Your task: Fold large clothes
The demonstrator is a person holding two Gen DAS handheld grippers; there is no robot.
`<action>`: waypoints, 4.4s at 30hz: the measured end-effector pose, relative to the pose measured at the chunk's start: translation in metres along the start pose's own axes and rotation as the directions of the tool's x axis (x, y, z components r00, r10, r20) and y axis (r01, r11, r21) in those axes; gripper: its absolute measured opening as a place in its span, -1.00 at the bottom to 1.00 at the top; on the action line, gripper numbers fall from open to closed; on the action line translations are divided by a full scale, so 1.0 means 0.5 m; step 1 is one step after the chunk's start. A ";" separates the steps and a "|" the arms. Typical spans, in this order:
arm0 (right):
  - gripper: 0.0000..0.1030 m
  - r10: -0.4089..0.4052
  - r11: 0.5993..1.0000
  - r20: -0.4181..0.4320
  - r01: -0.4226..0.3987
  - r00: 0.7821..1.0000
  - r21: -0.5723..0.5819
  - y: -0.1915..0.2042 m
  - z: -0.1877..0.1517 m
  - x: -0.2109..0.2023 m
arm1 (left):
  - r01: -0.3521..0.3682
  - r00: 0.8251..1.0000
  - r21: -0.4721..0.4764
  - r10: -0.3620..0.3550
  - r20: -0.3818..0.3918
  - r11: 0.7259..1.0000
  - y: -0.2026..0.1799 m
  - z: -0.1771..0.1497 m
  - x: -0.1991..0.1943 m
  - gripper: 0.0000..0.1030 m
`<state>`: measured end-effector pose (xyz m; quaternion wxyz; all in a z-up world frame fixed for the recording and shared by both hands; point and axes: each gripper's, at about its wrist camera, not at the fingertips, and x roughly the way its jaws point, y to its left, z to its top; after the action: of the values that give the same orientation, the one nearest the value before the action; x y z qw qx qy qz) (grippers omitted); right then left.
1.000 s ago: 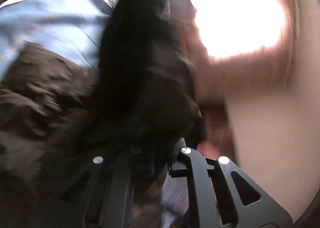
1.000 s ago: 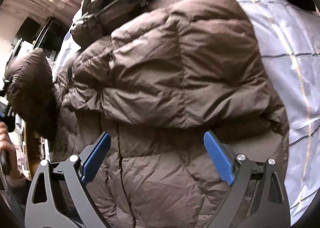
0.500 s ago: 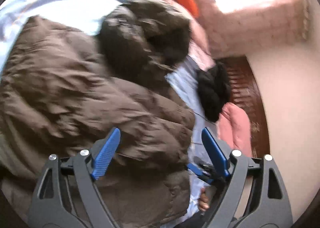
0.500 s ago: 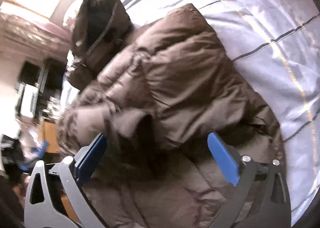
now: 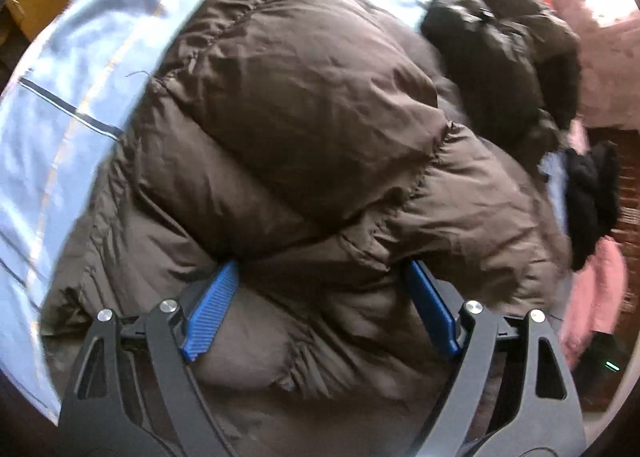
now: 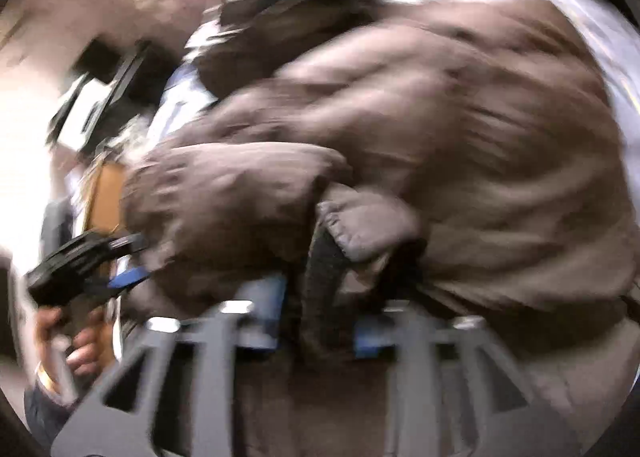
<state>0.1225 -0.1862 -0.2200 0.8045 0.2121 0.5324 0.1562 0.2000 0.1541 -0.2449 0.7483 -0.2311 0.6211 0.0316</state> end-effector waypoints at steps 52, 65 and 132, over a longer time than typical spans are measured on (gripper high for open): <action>0.03 -0.112 0.957 0.102 0.135 0.988 -0.257 0.118 -0.015 -0.020 | -0.326 0.937 0.214 0.284 0.204 0.921 -0.001 -0.011 -0.059 -0.22; 0.03 -0.056 0.936 0.048 0.070 0.997 -0.345 0.221 -0.022 0.019 | -0.149 0.985 0.073 0.142 0.094 0.986 0.111 -0.029 -0.131 0.21; -0.70 -0.028 0.896 -0.187 0.108 0.982 0.432 -0.209 -0.423 -0.251 | -0.378 0.878 0.327 0.447 -0.171 0.866 0.181 -0.271 -0.101 -0.04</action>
<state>-0.1183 -0.2990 -0.2465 0.6905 0.3547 0.6300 0.0216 0.0344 0.1945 -0.2415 0.6680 0.0156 0.7403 0.0742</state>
